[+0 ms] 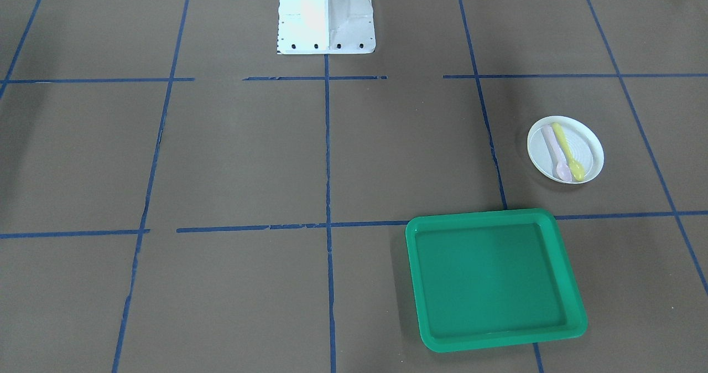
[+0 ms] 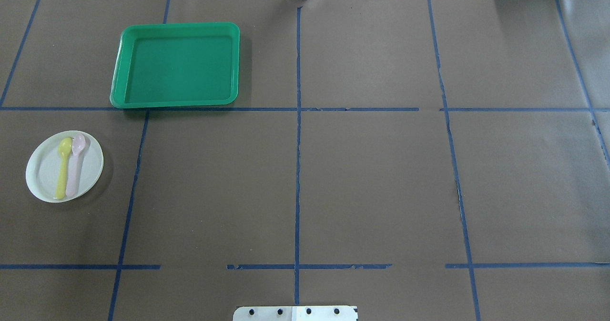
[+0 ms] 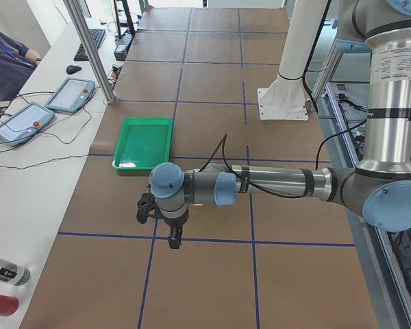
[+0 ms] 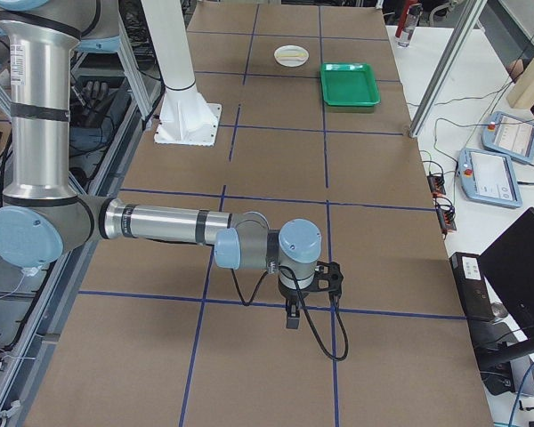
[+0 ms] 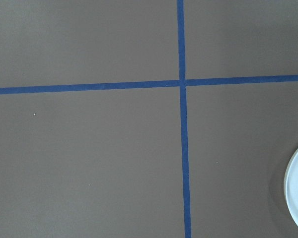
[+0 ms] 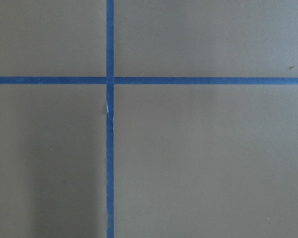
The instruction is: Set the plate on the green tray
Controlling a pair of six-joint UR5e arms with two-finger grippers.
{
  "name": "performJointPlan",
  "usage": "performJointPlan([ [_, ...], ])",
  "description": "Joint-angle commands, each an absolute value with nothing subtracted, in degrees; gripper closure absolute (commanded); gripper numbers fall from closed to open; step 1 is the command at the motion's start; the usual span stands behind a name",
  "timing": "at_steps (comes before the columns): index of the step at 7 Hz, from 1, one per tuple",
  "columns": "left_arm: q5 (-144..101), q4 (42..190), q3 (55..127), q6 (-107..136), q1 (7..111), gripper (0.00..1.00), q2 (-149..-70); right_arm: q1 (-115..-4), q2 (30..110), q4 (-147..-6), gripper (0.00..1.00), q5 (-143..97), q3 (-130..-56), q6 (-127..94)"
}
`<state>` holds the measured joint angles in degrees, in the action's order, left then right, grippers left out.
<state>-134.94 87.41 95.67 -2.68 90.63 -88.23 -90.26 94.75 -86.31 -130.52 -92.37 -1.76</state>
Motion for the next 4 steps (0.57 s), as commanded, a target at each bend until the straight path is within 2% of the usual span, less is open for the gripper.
performJointPlan([
  [1, -135.09, 91.46, 96.94, 6.88, 85.12, 0.0, -87.63, -90.26, 94.75, -86.31, 0.0, -130.52, -92.37, -1.76],
  [4, -135.62, 101.3, 97.03, 24.29, 76.6, 0.0, -87.45, -90.26, 94.75, -86.31, 0.0, -130.52, -92.29, -1.76],
])
